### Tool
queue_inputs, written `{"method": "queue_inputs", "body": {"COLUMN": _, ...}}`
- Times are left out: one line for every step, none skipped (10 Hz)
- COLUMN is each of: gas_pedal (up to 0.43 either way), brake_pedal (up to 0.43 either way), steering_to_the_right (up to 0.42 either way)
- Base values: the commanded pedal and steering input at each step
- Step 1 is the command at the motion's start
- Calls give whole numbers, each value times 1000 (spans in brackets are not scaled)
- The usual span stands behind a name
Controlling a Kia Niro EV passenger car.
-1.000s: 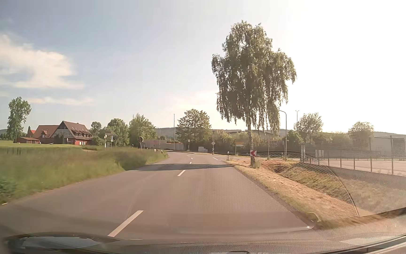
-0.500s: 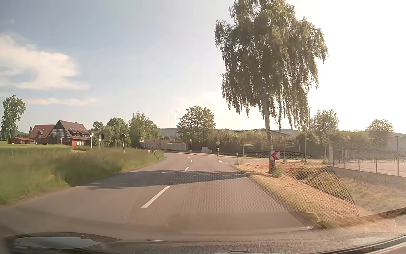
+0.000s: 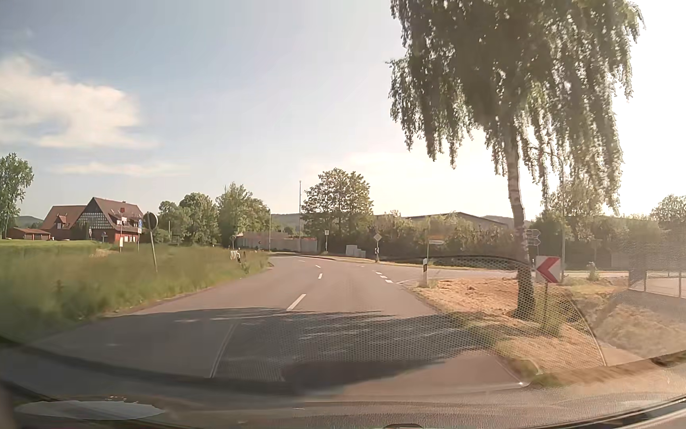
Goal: Follow the waypoints while adhering to traffic rules and regulations
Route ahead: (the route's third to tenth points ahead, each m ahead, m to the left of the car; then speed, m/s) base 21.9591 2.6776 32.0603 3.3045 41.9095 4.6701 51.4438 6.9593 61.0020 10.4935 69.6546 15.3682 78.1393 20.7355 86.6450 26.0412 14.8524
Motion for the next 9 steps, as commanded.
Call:
{"method": "queue_inputs", "body": {"gas_pedal": 138, "brake_pedal": 0, "steering_to_the_right": -12}}
{"method": "queue_inputs", "body": {"gas_pedal": 150, "brake_pedal": 0, "steering_to_the_right": -12}}
{"method": "queue_inputs", "body": {"gas_pedal": 150, "brake_pedal": 0, "steering_to_the_right": -12}}
{"method": "queue_inputs", "body": {"gas_pedal": 150, "brake_pedal": 0, "steering_to_the_right": -12}}
{"method": "queue_inputs", "body": {"gas_pedal": 150, "brake_pedal": 0, "steering_to_the_right": -11}}
{"method": "queue_inputs", "body": {"gas_pedal": 150, "brake_pedal": 0, "steering_to_the_right": -12}}
{"method": "queue_inputs", "body": {"gas_pedal": 150, "brake_pedal": 0, "steering_to_the_right": -12}}
{"method": "queue_inputs", "body": {"gas_pedal": 150, "brake_pedal": 0, "steering_to_the_right": -12}}
{"method": "queue_inputs", "body": {"gas_pedal": 150, "brake_pedal": 0, "steering_to_the_right": -13}}
